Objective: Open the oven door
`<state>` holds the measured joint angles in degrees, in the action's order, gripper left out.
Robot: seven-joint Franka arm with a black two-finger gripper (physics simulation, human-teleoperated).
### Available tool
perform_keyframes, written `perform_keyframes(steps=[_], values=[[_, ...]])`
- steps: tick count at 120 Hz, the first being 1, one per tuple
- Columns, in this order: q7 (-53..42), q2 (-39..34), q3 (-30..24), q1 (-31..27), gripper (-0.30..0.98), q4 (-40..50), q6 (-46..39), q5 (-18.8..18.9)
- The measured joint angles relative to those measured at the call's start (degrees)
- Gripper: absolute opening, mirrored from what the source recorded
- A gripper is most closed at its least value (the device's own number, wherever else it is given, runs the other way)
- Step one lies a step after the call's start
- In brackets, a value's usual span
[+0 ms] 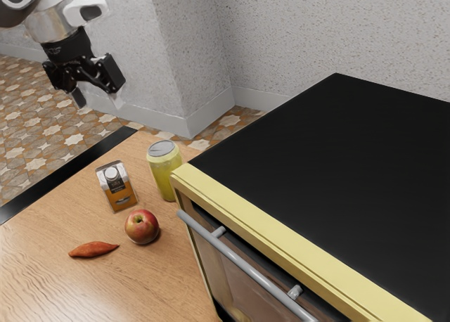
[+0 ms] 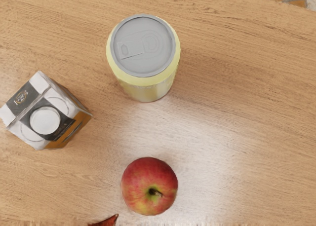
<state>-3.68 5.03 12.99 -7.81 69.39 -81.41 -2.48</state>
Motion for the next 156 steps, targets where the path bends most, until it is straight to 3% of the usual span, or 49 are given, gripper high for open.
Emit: perform_keyframes(steps=[15,23,30,41,49,59,69,79,106,156], values=[[-1.37,-0.29,-0.23,1.27,0.67,-0.83,1.68,0.07],[-2.76,-5.39,-2.59,3.81,0.67,-4.39,2.13,2.57],[-6.49,-11.35,-7.82,5.08,0.67,-7.60,2.65,3.99],[-12.40,-17.05,-18.59,13.77,0.67,-8.48,6.25,6.42],[-17.68,-27.22,-21.63,20.79,0.66,4.07,5.72,8.10],[-24.65,-39.50,-19.69,31.89,0.67,23.12,0.59,10.79],[-31.38,-41.92,-17.27,39.84,0.67,31.06,-4.50,13.43],[-37.91,-41.65,-12.74,46.21,0.67,36.09,-8.81,13.70],[-51.66,-41.38,-11.07,49.24,0.67,44.22,-16.22,13.59],[-66.93,-38.69,-7.99,50.34,0.67,47.93,-22.50,12.45]])
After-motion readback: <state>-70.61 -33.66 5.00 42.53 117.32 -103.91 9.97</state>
